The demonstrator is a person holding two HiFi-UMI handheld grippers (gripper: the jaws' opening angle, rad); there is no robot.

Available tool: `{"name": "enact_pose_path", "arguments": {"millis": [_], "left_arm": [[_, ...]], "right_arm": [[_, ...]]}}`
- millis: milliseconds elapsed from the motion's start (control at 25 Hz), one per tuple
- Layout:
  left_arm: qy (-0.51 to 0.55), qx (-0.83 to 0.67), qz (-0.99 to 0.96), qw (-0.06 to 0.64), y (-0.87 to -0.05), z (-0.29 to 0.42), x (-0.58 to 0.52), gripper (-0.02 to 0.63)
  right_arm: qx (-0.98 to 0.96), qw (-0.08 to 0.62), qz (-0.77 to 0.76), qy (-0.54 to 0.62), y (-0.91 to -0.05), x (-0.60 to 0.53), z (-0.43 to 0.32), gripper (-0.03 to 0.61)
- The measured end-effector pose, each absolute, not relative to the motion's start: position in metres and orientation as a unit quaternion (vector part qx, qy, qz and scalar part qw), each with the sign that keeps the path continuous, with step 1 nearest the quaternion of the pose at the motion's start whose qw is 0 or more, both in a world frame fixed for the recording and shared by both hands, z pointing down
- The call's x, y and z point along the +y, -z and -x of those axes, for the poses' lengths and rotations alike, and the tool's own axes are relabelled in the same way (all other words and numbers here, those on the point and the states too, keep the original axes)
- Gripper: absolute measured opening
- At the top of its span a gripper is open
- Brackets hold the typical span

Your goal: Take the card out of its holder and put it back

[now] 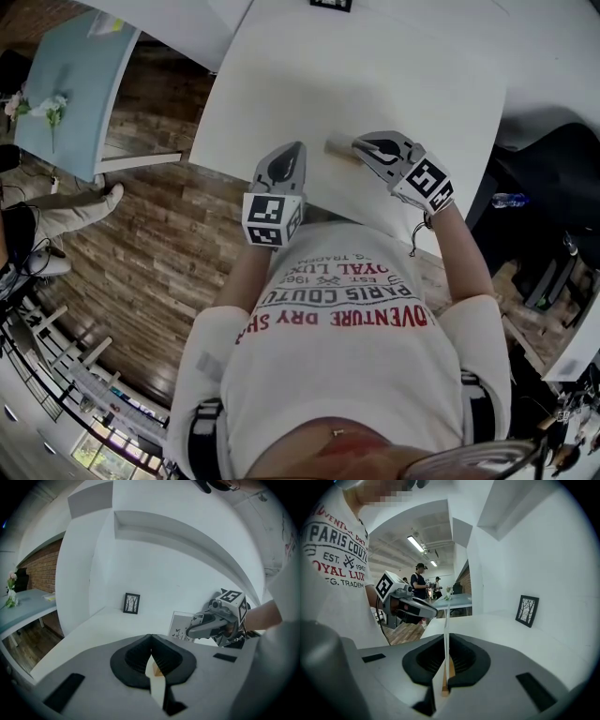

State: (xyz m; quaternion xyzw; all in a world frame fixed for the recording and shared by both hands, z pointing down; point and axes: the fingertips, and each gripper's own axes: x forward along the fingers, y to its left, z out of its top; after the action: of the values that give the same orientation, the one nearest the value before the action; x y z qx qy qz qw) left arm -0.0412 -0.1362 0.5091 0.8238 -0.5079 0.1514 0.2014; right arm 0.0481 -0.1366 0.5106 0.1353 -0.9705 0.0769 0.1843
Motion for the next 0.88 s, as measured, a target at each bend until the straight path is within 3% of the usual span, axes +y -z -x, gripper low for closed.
{"name": "enact_pose_path", "arguments": {"millis": [880], "left_arm": [[-0.16,-0.524,-0.81,0.211,-0.518,0.047,-0.136,0.025]], "right_arm": [[-0.966,0.204,-0.119,-0.103,-0.551,-0.137,-0.052,0.035]]}}
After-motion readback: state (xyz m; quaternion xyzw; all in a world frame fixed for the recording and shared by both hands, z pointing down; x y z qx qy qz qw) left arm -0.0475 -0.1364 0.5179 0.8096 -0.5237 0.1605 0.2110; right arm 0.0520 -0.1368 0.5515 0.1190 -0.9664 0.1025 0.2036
